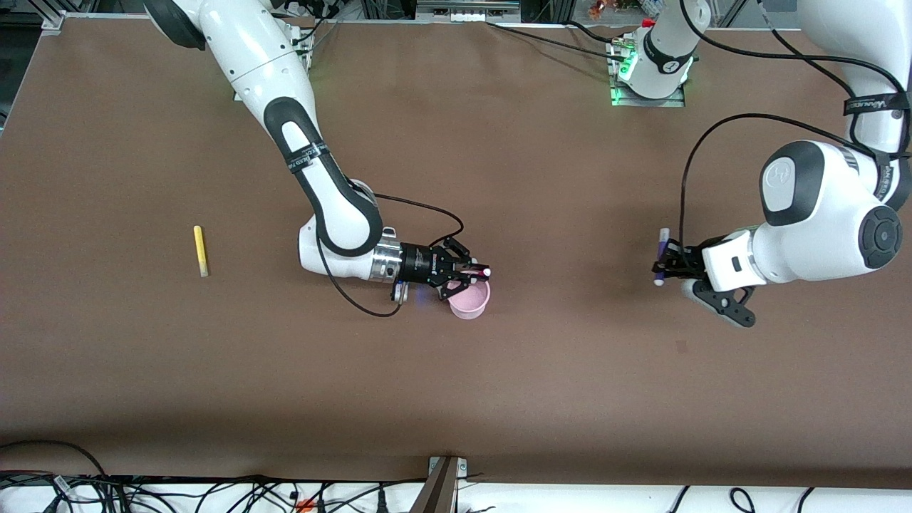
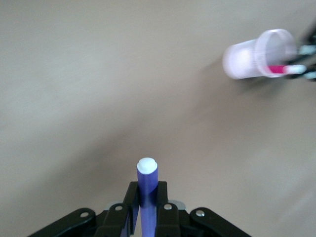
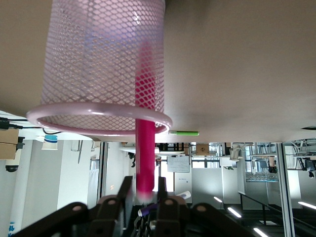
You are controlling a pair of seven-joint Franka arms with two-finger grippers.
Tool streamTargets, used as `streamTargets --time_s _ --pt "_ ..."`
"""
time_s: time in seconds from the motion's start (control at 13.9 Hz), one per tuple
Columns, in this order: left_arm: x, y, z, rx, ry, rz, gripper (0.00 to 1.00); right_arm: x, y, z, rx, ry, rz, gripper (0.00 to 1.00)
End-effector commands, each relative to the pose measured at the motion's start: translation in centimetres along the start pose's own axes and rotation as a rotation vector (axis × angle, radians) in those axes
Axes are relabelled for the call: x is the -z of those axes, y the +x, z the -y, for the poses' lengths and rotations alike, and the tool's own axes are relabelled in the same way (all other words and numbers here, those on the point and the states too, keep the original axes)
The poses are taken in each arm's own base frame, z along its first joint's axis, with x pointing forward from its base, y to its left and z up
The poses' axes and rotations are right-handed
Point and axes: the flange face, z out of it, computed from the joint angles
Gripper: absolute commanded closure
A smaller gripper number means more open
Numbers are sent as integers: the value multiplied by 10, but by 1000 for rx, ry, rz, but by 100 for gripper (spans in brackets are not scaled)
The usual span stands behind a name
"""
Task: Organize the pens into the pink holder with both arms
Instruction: 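Insert the pink highlighter into the holder while the left gripper grasps the marker, then release the highlighter and withdraw the right gripper while the left gripper carries the marker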
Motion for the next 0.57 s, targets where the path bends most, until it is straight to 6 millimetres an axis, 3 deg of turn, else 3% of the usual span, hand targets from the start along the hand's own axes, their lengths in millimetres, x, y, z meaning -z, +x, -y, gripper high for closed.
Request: streamTargets --time_s 0.0,0.14,0.29,0.43,0.5 --pt "-12 12 -2 -89 -137 -69 100 -2 -6 6 28 7 0 25" --pt "-20 17 -1 -163 -224 -135 100 7 -20 14 27 23 15 15" --pt "-29 25 -1 -226 -312 -218 100 33 -52 29 76 51 32 11" --pt "-43 33 0 -293 -414 -324 100 60 -87 35 218 19 -55 1" --pt "-54 36 4 -364 -446 -379 100 76 -103 38 297 -1 -111 1"
